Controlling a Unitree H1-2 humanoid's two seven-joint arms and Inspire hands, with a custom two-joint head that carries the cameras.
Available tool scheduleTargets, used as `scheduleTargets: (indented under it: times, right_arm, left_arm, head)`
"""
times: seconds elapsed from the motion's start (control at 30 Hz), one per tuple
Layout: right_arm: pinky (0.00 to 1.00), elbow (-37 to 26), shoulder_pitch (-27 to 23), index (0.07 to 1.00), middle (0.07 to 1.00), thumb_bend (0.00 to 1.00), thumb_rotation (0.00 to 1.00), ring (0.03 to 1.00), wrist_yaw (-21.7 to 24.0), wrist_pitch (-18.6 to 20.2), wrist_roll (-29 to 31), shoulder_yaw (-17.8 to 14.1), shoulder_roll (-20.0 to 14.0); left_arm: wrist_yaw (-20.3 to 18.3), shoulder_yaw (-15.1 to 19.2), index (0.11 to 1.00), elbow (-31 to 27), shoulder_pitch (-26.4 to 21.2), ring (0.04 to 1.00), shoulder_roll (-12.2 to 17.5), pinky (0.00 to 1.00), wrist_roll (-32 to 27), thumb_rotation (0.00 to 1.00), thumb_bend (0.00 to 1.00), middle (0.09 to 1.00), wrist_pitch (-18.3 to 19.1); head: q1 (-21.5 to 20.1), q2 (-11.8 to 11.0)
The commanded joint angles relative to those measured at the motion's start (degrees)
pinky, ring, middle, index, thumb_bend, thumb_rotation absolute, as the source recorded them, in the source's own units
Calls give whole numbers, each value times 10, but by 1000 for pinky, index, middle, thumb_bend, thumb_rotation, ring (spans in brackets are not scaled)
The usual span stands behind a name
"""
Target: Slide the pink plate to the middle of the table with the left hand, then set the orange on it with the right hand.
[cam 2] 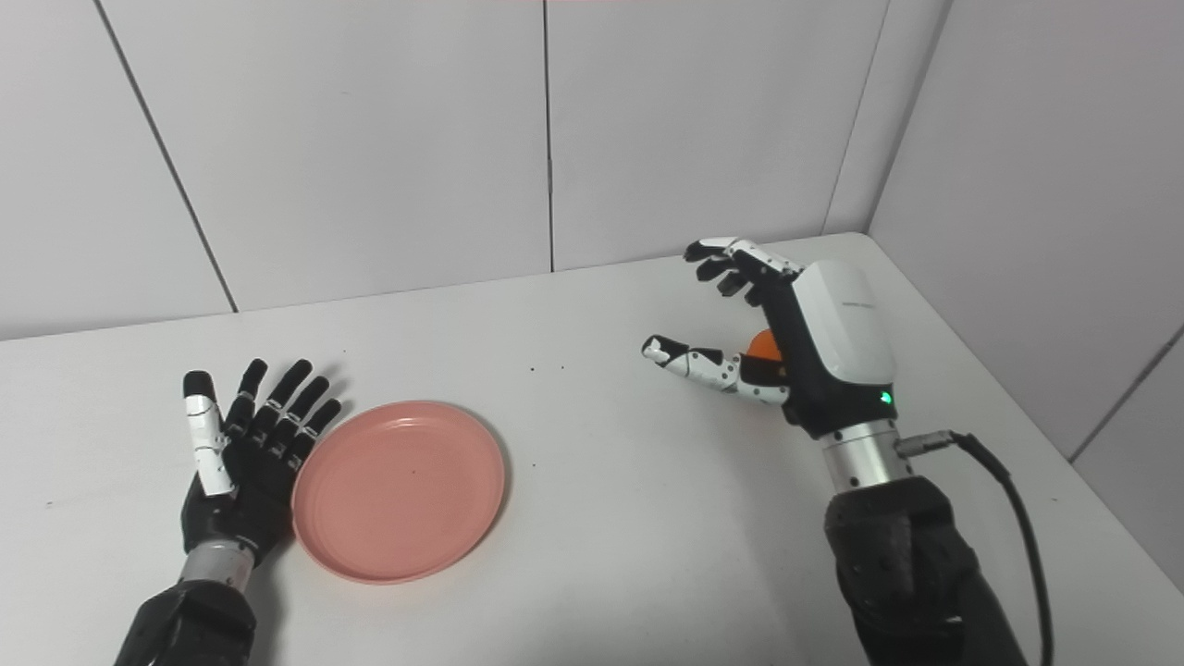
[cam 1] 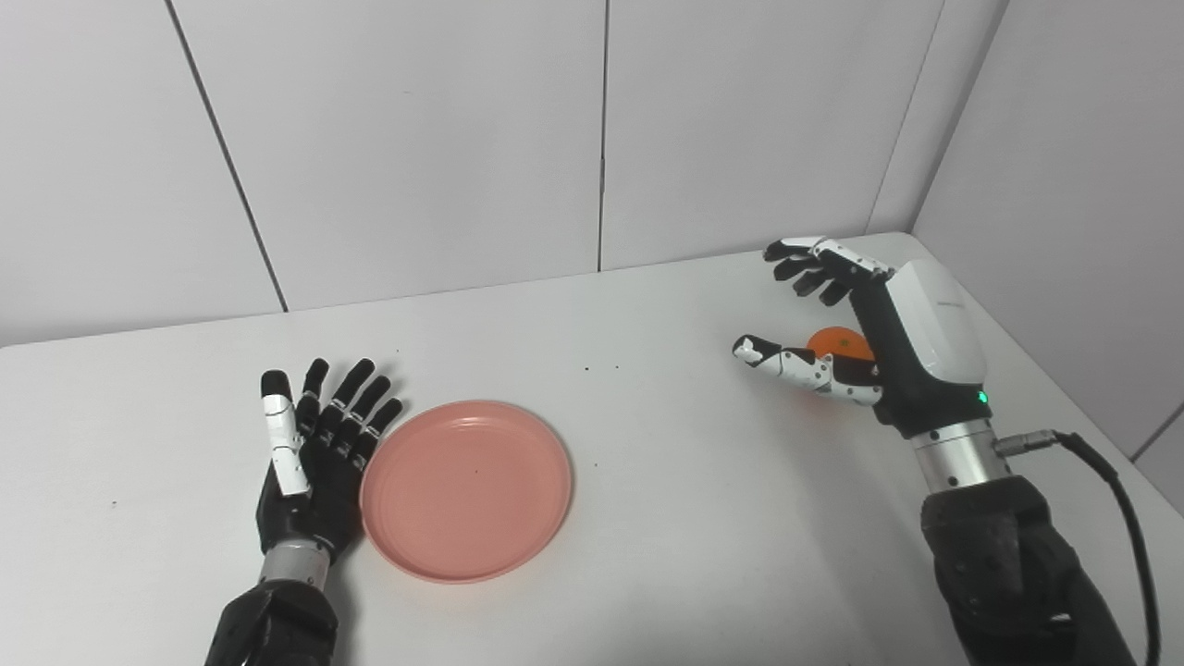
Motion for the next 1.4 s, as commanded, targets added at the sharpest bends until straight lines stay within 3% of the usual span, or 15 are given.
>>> scheduleTargets:
  times: [0.0,0.23,0.37,0.63,0.73,1.0,1.2,1.37]
  right_arm:
    - [485,7,-24,658,628,814,830,567,-2,-19,-18,-9,-24]
    - [473,59,-56,648,644,794,844,574,13,-16,-75,-1,-69]
    - [500,96,-73,641,630,781,783,579,13,-22,-87,8,-85]
    - [468,178,-91,625,607,789,760,540,-34,-51,-126,29,-110]
    - [493,202,-96,611,636,793,780,575,-40,-47,-140,36,-115]
    - [549,272,-113,630,678,790,782,619,-54,-41,-120,41,-110]
    - [501,314,-129,617,651,772,765,581,-76,-46,-117,51,-112]
    - [484,339,-133,610,635,759,735,566,-85,-48,-104,52,-116]
  left_arm:
    - [16,-1,996,28,34,832,-5,810,13,849,755,830,27]
    - [17,2,989,30,33,838,-4,822,12,844,762,832,29]
    - [17,-1,986,30,32,835,-2,805,19,858,764,830,25]
    - [17,-3,984,29,34,844,-4,824,20,848,768,835,25]
    - [18,-3,989,23,36,847,-4,833,18,852,767,843,30]
    - [15,-1,994,29,36,849,0,851,20,852,765,843,26]
    - [16,2,998,29,31,847,5,815,17,870,762,850,29]
    - [18,2,997,24,34,853,2,841,18,866,760,852,30]
  head:
    - [1,1]
    - [1,1]
    - [3,1]
    - [6,2]
    - [7,6]
    - [15,-3]
    - [13,-1]
    - [14,1]
